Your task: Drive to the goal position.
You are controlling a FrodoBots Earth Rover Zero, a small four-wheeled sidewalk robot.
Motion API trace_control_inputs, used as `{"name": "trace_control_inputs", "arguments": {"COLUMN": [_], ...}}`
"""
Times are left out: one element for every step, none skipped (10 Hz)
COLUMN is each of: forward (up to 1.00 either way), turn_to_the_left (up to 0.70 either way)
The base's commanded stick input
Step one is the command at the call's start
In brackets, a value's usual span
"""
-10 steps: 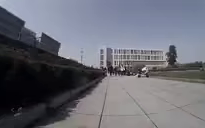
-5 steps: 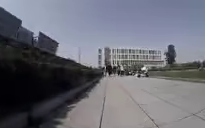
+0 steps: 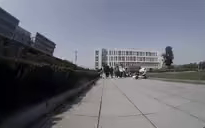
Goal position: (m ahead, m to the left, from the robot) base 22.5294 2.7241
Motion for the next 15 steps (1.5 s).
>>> {"name": "trace_control_inputs", "arguments": {"forward": [0.26,0.06,0.0,0.0,0.0,0.0,0.0,0.0,0.0,0.0,0.0,0.0,0.0,0.0,0.0], "turn_to_the_left": [-0.03,-0.04,-0.04,-0.04,-0.04,-0.04,-0.04,-0.04,-0.04,-0.04,-0.04,-0.04,-0.04,-0.04,-0.04]}}
